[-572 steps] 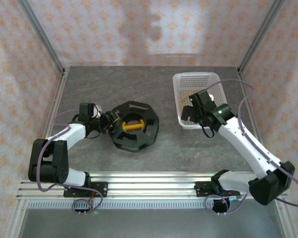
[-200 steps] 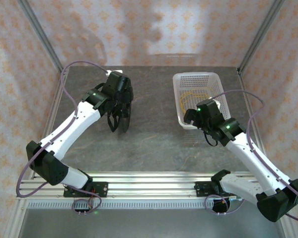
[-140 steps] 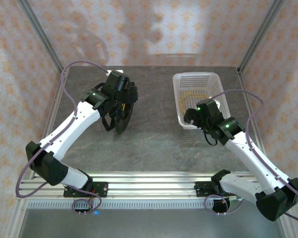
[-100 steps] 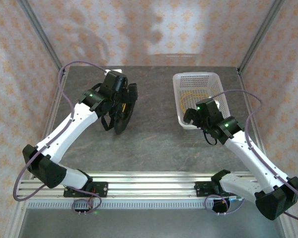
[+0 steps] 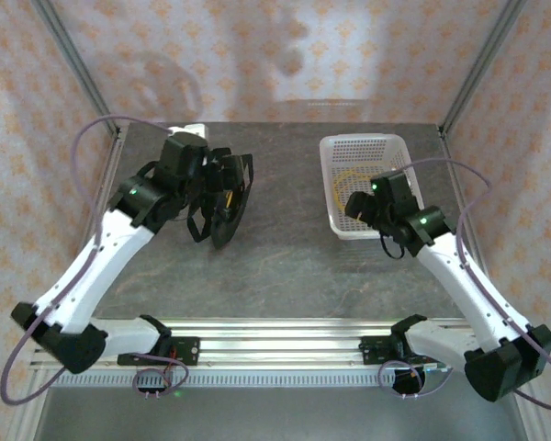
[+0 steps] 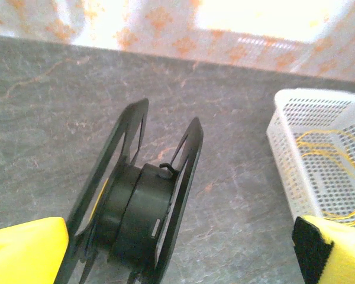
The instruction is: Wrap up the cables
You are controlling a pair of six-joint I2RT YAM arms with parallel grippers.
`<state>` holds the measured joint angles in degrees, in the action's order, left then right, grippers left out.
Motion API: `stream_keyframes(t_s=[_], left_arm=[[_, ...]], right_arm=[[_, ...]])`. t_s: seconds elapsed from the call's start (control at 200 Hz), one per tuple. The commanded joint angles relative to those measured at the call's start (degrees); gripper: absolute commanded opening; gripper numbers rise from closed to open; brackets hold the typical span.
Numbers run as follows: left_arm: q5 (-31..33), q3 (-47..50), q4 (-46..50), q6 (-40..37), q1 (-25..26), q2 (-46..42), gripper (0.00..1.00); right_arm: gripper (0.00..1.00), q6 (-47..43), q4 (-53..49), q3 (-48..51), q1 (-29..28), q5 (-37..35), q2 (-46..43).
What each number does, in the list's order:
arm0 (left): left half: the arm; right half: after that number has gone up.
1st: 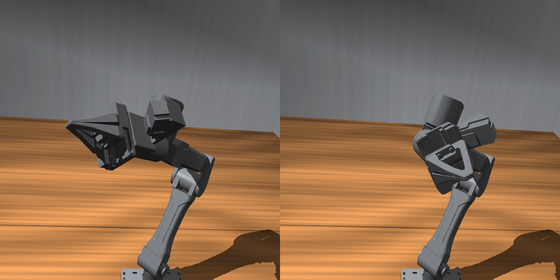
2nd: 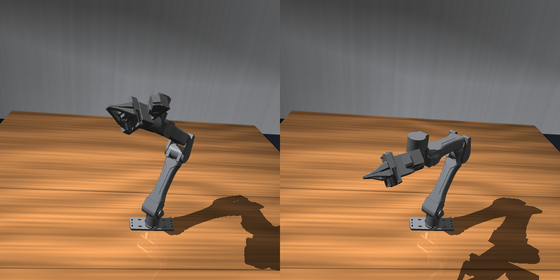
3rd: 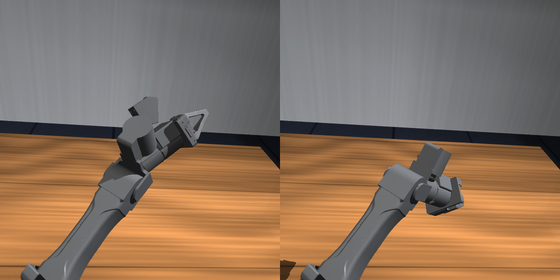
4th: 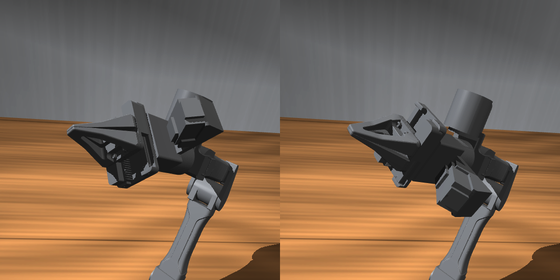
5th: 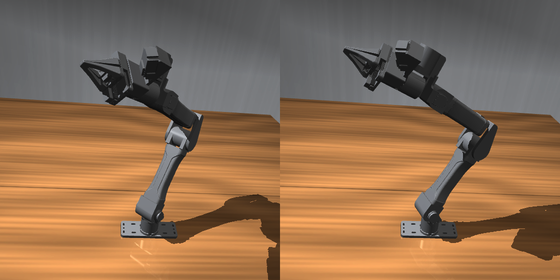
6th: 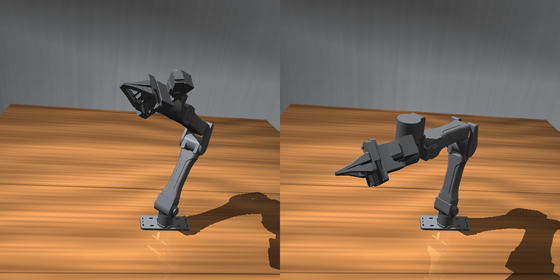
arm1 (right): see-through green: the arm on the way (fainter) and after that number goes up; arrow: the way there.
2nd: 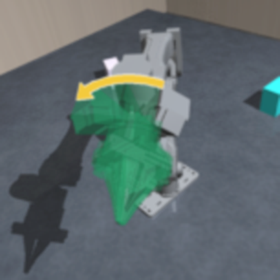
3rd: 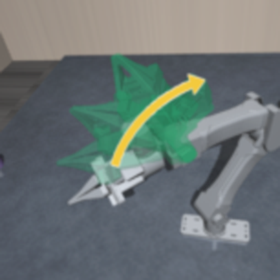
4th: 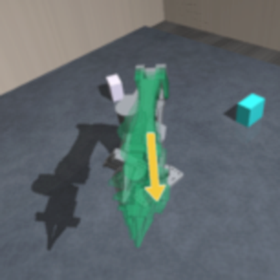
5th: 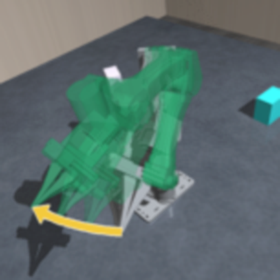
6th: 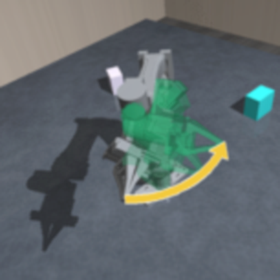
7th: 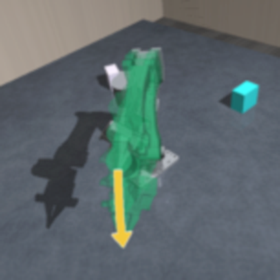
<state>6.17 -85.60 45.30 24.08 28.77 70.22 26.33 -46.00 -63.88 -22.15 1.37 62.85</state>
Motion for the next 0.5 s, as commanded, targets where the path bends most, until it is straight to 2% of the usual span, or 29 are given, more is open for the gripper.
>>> stream_keyframes(t_s=[0.0, 0.08, 0.29, 0.38, 0.496], left_arm=[[-2.91, 3.26, 3.14, 0.58, 0.13, -6.42, 0.99], [-4.96, 7.54, 3.07, 1.40, 0.06, -10.84, 0.99], [-1.40, 13.90, 7.60, 0.63, 0.12, -17.37, 0.99], [-1.23, 15.79, 6.50, 0.62, 0.14, -18.68, 0.99], [-2.11, 17.10, 3.90, 0.35, 0.07, -18.48, 0.99]], right_arm=[[0.73, -3.34, -2.21, -6.06, 3.47, 2.65, 4.72], [0.59, -5.22, -5.12, -10.56, 5.54, 2.41, 10.94], [0.55, -7.35, -9.67, -18.31, 10.81, 0.92, 23.71], [0.48, -6.54, -9.59, -19.64, 13.12, 1.02, 28.03], [0.45, -5.41, -7.87, -20.06, 15.16, 1.84, 32.62]])
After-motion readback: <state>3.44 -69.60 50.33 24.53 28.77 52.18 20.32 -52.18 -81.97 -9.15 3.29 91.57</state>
